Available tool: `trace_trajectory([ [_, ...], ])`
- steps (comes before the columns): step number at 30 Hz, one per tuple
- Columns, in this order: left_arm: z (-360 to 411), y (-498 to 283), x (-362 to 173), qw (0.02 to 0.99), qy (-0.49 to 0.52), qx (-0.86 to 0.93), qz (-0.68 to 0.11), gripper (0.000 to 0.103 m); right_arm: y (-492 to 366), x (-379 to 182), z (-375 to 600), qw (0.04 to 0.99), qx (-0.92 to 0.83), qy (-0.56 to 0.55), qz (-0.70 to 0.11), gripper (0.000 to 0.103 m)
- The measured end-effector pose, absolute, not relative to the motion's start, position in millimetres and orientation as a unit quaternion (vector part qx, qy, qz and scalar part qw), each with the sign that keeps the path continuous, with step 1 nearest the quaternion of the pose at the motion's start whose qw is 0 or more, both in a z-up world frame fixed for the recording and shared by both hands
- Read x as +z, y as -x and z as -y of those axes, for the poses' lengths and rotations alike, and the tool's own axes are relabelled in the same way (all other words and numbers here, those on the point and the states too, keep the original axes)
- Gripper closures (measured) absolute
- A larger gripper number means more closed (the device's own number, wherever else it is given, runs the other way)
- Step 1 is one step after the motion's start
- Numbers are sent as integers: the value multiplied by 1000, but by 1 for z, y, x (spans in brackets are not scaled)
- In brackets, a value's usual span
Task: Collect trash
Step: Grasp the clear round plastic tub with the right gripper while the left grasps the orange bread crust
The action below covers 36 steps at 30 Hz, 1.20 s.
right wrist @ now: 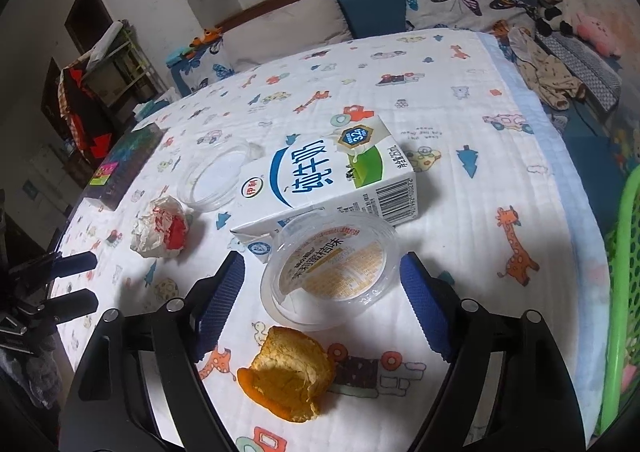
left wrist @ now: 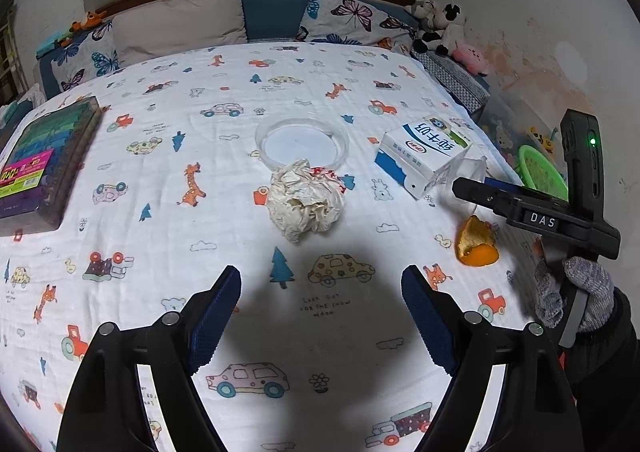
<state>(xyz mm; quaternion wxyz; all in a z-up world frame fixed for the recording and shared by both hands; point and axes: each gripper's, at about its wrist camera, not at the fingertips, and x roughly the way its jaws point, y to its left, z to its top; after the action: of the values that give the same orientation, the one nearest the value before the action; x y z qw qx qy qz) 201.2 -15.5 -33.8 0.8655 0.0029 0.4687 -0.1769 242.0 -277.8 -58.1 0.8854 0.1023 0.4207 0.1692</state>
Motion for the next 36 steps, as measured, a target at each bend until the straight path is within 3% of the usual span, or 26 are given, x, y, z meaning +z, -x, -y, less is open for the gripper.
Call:
trace_trajectory([
  [4,18,-201,-34,865,-5,-179,-468,23,-243,-58,282,884,174,-107,-420,16],
  [14,23,-201,-40,860,-10,-186,-475,23,-254,-64,290,872,203,-126,-427,16],
  [21,40,-198,-42,855,-20,-208,-475,23,-252,-63,290,870,215,-131,-425,35],
  [36,126,-194,-57,809,-70,-336,-477,23,-221,-26,321,896,190,-143,-374,36],
])
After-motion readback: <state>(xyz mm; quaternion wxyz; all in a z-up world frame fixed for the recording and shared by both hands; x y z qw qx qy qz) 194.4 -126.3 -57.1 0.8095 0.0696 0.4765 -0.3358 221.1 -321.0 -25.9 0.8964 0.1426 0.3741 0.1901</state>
